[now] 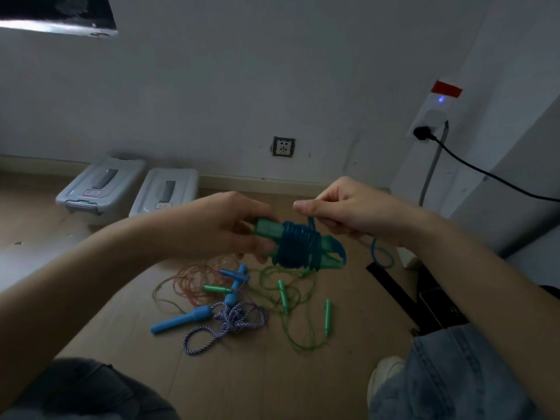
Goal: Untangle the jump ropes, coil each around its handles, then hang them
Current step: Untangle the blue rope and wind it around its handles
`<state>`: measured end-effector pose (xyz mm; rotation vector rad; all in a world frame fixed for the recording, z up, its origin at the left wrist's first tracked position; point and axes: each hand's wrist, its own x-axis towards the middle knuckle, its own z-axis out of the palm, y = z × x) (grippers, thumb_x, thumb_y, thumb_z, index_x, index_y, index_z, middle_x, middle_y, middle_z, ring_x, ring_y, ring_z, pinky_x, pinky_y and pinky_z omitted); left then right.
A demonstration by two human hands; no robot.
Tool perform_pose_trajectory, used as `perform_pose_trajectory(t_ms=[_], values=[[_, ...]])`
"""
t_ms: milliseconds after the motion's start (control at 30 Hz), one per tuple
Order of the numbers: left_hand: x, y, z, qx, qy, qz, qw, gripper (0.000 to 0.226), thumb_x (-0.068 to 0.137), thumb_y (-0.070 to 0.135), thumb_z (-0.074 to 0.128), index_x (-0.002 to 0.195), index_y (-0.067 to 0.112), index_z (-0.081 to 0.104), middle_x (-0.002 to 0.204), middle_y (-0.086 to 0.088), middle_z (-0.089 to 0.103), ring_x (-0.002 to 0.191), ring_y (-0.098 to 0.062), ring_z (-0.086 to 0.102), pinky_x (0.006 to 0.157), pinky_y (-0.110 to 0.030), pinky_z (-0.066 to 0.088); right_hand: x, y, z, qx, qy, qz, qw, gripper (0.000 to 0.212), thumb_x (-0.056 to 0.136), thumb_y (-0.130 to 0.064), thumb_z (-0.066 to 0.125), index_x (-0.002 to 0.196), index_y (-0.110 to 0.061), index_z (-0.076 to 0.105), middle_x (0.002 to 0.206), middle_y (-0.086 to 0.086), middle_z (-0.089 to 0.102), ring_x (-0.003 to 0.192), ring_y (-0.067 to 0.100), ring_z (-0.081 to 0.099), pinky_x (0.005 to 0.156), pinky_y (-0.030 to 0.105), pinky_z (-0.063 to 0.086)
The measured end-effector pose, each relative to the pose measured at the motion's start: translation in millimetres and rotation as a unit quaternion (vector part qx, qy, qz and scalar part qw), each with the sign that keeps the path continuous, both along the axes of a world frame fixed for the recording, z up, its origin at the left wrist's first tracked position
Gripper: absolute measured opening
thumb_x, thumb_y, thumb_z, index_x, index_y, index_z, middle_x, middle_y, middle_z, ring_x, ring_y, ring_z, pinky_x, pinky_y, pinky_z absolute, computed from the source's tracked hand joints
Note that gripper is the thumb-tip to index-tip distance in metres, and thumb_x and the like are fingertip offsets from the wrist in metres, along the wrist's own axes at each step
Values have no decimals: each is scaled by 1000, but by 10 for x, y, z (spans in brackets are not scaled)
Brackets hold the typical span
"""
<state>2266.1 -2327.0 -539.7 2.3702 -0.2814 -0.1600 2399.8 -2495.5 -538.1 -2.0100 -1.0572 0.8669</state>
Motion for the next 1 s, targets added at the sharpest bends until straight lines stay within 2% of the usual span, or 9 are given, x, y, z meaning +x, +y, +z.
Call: perform_pose_trajectory(t_ms=[133, 233, 333, 433, 567, 733, 833, 933, 1000], values=[[-65, 56, 66, -198, 39, -28, 979, 14, 82, 24, 56, 91, 23, 66, 77, 13, 66, 68, 2, 60, 60, -9, 47, 2, 28, -6, 43, 27, 3, 999, 36, 77, -51, 63, 55, -23, 69, 50, 6, 48, 43, 19, 39, 44, 25, 32], [-77, 50, 51, -320, 29, 30, 947, 18, 79, 30, 58, 92, 32, 70, 84, 8, 69, 75, -4, 64, 67, -16, 54, 11, 54, -132, 57, 54, -26, 997, 51, 92, -26, 49, 43, -29, 58, 39, -9, 46, 33, 4, 33, 35, 14, 26], [-13, 54, 23, -408, 2, 127, 904, 25, 72, 26, 60, 95, 22, 69, 83, 6, 72, 76, -3, 67, 63, -14, 53, -29, 74, -192, 90, 101, -49, 990, 57, 96, -38, 40, 41, -25, 46, 37, -10, 36, 31, 3, 23, 33, 11, 21], [53, 195, -15, -497, -30, 268, 824, 33, 72, 23, 60, 104, 16, 62, 87, 3, 71, 79, -5, 68, 65, -16, 54, -53, 81, -122, 135, 159, -57, 976, 55, 94, -49, 36, 44, -26, 39, 40, -11, 29, 34, 5, 19, 33, 14, 19], [72, 271, -179, -307, -64, 377, 872, 7, 84, 21, 59, 89, 25, 63, 72, 8, 70, 71, -5, 64, 71, -20, 53, -141, 79, -54, 133, 96, 24, 986, 38, 90, -37, 52, 56, -24, 43, 45, -13, 34, 38, 3, 26, 36, 14, 25], [75, 216, -213, -103, -80, 284, 950, 18, 82, 16, 62, 77, 33, 58, 63, 10, 65, 61, -5, 62, 61, -26, 50, -80, 51, 67, 121, -65, 28, 990, 43, 96, -29, 43, 56, -12, 43, 47, -7, 36, 40, 5, 30, 43, 16, 28], [83, 169, -128, -42, -38, 198, 979, 15, 81, 21, 62, 79, 35, 58, 68, 8, 69, 63, -1, 64, 60, -22, 54, 33, 20, 115, 118, -237, 32, 964, 41, 94, -30, 46, 56, -14, 47, 49, -7, 40, 44, 5, 37, 50, 17, 28], [68, 133, -34, -31, -1, 124, 992, 11, 81, 24, 62, 81, 36, 60, 73, 21, 69, 63, 3, 64, 57, -12, 50, 31, 23, 86, 119, -283, 49, 950, 37, 89, -38, 45, 61, -17, 55, 54, -8, 50, 49, 4, 47, 53, 15, 33], [41, 127, 0, -43, 13, 105, 994, 10, 82, 23, 61, 82, 33, 61, 70, 19, 69, 59, 4, 61, 52, -8, 46, 4, 43, 38, 129, -325, 39, 936, 45, 86, -46, 41, 62, -10, 56, 57, -1, 54, 51, 7, 48, 55, 24, 39]])
